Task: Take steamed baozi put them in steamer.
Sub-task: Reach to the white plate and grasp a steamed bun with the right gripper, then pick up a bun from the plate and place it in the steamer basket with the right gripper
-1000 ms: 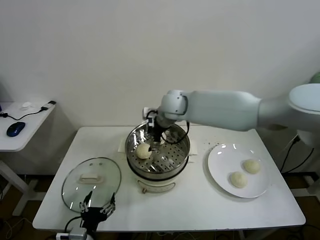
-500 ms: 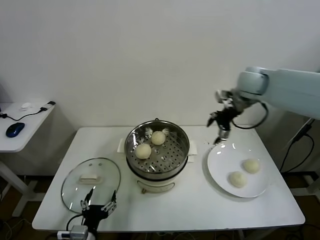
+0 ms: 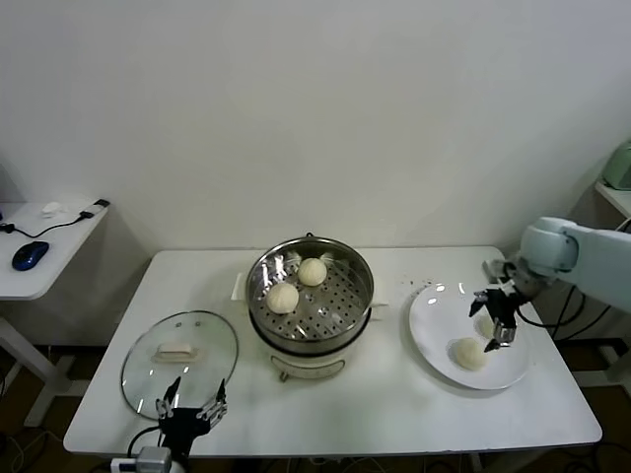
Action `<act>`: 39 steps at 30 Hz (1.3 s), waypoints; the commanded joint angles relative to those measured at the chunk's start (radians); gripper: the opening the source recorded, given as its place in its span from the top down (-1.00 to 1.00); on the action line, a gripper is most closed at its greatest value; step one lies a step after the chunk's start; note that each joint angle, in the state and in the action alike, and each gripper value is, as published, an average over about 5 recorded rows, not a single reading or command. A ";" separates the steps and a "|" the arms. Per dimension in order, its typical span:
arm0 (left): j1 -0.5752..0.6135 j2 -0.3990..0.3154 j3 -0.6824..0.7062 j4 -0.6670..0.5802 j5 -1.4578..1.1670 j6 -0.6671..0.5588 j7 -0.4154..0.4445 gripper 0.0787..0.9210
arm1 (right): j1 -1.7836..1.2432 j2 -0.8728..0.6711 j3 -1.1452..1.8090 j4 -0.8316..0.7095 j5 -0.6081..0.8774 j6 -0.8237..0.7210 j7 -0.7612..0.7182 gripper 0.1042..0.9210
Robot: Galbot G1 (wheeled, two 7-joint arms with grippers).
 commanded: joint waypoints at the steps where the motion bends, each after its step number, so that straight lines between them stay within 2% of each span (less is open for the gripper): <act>1: 0.000 0.001 0.000 0.000 0.001 0.000 0.000 -0.77 | -0.245 -0.041 0.175 -0.025 -0.143 -0.037 0.055 -0.76; 16: 0.011 0.006 0.004 -0.002 0.003 -0.008 -0.003 -0.77 | -0.386 0.016 0.340 -0.047 -0.168 -0.078 0.158 -0.75; 24: 0.012 0.005 0.008 -0.009 0.008 -0.006 -0.004 -0.77 | -0.333 0.008 0.318 -0.031 -0.159 -0.082 0.134 -0.42; 31: 0.016 0.002 0.010 -0.017 0.015 -0.006 -0.004 -0.77 | -0.029 0.025 0.160 -0.025 -0.067 -0.019 0.036 -0.39; 39: 0.008 0.002 0.017 -0.025 0.022 -0.004 -0.002 -0.77 | 0.468 0.275 -0.035 -0.049 0.172 0.213 -0.092 -0.39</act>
